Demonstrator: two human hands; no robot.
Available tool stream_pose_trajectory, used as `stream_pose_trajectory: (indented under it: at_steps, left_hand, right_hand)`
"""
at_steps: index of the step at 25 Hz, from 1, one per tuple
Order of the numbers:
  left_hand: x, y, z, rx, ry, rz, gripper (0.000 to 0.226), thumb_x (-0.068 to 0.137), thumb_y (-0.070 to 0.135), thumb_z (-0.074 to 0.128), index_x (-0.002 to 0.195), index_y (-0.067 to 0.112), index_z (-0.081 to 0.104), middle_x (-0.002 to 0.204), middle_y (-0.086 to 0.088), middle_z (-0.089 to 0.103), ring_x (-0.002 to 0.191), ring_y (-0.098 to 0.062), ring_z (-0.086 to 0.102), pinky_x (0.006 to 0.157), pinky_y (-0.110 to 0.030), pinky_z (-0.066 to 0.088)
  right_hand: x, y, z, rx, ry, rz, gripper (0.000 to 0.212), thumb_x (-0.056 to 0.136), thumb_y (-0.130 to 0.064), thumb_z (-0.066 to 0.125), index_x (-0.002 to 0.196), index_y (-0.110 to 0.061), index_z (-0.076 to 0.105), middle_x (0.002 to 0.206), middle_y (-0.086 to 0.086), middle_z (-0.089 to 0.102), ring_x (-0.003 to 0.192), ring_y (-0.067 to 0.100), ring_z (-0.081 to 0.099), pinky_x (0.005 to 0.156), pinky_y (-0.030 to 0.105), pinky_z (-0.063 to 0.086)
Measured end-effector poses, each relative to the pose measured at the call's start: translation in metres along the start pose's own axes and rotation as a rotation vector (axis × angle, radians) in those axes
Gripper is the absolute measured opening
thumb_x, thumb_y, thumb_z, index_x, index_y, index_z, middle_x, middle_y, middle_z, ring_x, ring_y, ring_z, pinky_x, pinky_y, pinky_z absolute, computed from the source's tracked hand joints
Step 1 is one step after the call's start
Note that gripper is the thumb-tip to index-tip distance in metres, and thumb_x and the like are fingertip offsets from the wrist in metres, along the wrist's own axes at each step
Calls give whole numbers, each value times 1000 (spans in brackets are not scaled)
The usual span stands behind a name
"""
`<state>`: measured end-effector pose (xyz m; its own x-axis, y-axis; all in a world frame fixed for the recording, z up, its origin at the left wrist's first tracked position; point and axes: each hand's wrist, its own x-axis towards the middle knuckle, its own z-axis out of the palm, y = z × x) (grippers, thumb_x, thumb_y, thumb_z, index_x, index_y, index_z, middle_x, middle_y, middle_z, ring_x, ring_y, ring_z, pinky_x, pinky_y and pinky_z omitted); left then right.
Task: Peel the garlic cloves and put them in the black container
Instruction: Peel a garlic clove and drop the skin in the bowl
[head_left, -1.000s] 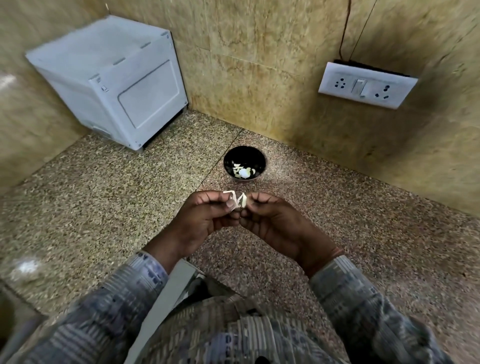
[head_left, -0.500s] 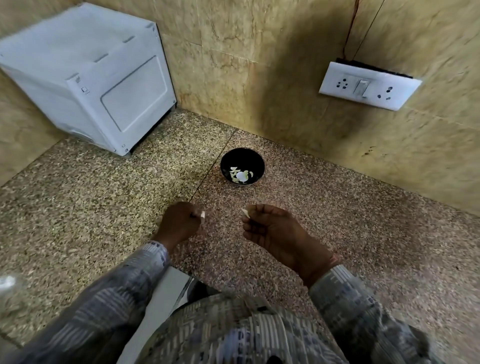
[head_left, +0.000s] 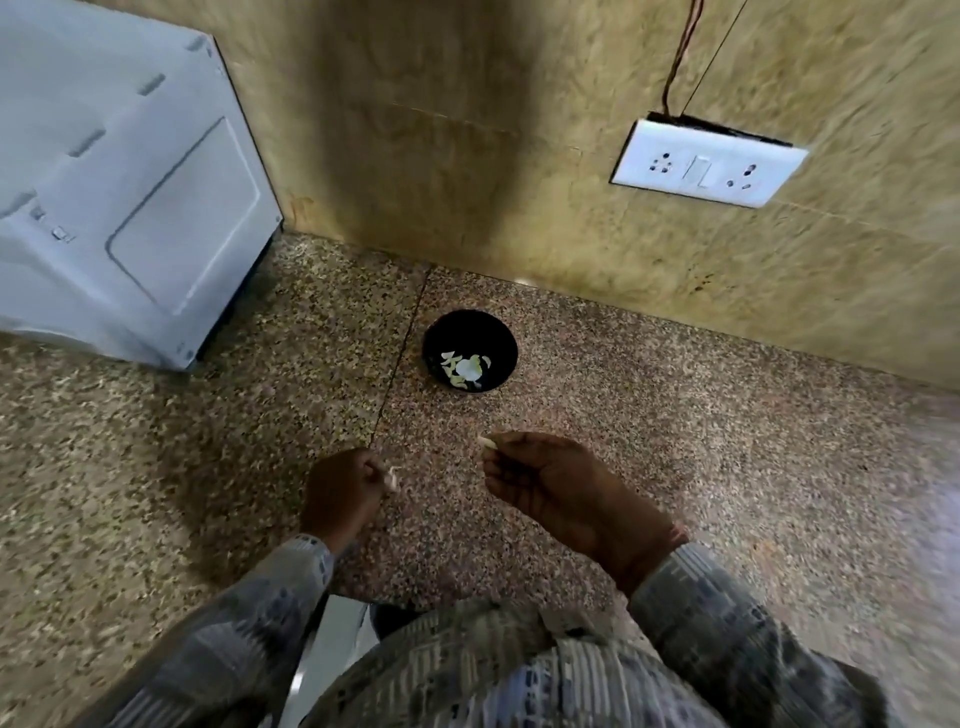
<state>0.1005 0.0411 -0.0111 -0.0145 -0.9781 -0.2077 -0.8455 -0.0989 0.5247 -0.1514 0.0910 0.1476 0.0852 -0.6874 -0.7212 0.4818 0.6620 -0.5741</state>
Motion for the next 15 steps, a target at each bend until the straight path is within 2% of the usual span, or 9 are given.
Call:
stream_pose_trajectory:
  at_steps: [2, 3, 6, 7, 10, 13, 15]
  left_hand:
    - [-5, 11, -18, -57, 28, 98, 5, 87, 20, 75, 87, 25, 76, 87, 6, 76, 83, -17, 71, 68, -24, 46]
    - [-7, 22, -30, -167, 14, 134, 10, 90, 21, 74, 98, 26, 79, 94, 8, 77, 88, -12, 72, 73, -23, 50]
    - [-15, 78, -76, -673, -187, 158, 30, 89, 22, 80, 119, 26, 76, 106, 13, 78, 99, -5, 73, 84, -24, 58]
    - [-15, 94, -87, -772, -235, 191, 31, 88, 20, 81, 118, 26, 77, 105, 11, 78, 99, -7, 74, 84, -26, 60]
    - [-14, 123, -107, -813, -252, 266, 18, 87, 13, 81, 99, 26, 80, 91, 7, 80, 86, -14, 77, 77, -31, 63]
    - [-11, 133, -115, -939, -264, 152, 9, 90, 6, 76, 94, 14, 79, 83, -5, 79, 77, -23, 77, 71, -34, 63]
    - [-14, 139, -119, -1076, -286, 24, 6, 92, 7, 73, 97, 6, 77, 85, -11, 79, 75, -22, 75, 69, -32, 62]
  right_hand:
    - [0, 0, 8, 2, 12, -28, 23, 101, -4, 59, 118, 8, 69, 97, 17, 72, 85, 22, 71, 75, 31, 62]
    - [0, 0, 12, 8, 17, -44, 24, 100, -3, 60, 119, 9, 68, 98, 17, 72, 86, 22, 71, 75, 31, 62]
    - [-2, 1, 24, -33, 28, -118, 23, 99, -2, 61, 118, 10, 67, 97, 18, 73, 86, 22, 72, 75, 31, 62]
    - [-4, 0, 29, -70, 45, -146, 20, 100, -3, 61, 115, 9, 68, 95, 17, 74, 84, 22, 72, 75, 32, 61]
    - [-10, -5, 43, -213, 147, -235, 17, 100, -7, 64, 106, 8, 71, 87, 16, 73, 75, 21, 70, 69, 30, 61]
    - [-11, -6, 54, -311, 255, -392, 13, 96, -10, 71, 99, 2, 76, 81, 14, 73, 74, 21, 69, 69, 30, 61]
    - [-10, -6, 56, -313, 242, -481, 8, 94, -8, 72, 95, -3, 77, 81, 13, 75, 76, 22, 71, 73, 33, 62]
